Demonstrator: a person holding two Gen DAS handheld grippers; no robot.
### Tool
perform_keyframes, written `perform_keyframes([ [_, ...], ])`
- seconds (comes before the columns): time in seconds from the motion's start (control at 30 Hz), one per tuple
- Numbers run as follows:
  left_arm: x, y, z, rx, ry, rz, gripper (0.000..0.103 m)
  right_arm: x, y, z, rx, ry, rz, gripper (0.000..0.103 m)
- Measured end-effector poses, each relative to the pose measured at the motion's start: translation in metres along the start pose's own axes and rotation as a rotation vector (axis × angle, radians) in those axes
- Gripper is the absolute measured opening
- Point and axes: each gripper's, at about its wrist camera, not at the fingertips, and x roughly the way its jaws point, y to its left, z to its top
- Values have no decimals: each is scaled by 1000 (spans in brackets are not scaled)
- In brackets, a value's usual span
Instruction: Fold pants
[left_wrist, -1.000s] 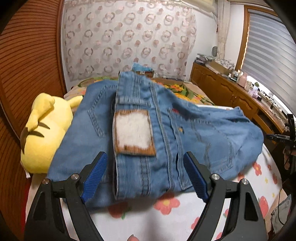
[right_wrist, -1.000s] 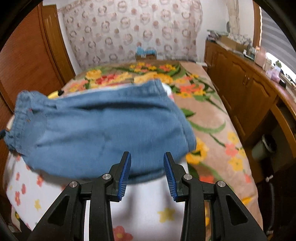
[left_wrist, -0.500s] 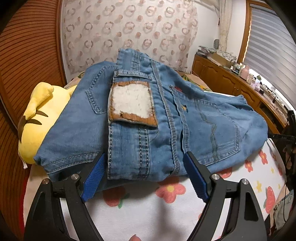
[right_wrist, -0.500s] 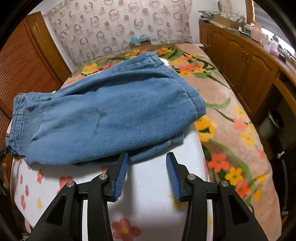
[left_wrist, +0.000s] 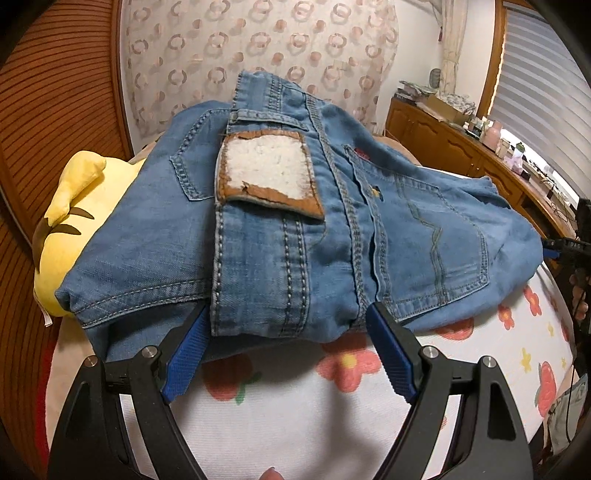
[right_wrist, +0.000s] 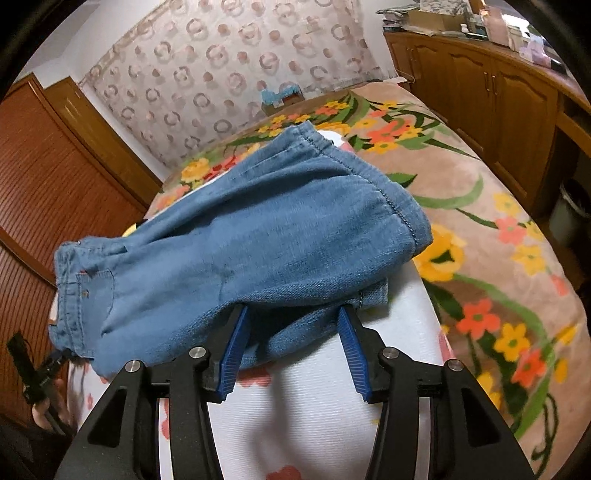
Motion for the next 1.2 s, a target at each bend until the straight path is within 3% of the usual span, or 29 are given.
perform_keyframes([
  [0.3, 0, 0, -1, -1, -3, -6, 84, 9, -24, -9, 79, -20, 56, 58],
  [0.57, -1, -3, 1, 12, -9, 3, 84, 36, -23, -8, 69, 8, -40, 59],
  [0.63, 0, -2, 1, 19, -7, 20, 78, 42, -15, -9, 21, 13, -78, 58],
  [0.7, 0, -1, 1, 19, -9, 25, 70, 47, -9, -11, -21, 12, -115, 49],
  [0.77, -2, 1, 1, 15, -16, 29, 64, 51, -9, -11, -49, 11, -140, 23],
  [0.83, -2, 4, 0, 8, -18, 28, 60, 56, -15, -13, -39, 21, -116, 10],
  [0.93, -6, 7, 1, 0, -37, 27, 55, 59, -14, -14, -47, 15, -98, 4],
  [1.2, -30, -1, 10, 31, -156, -6, 52, 52, 0, -18, -136, -53, -108, 3],
])
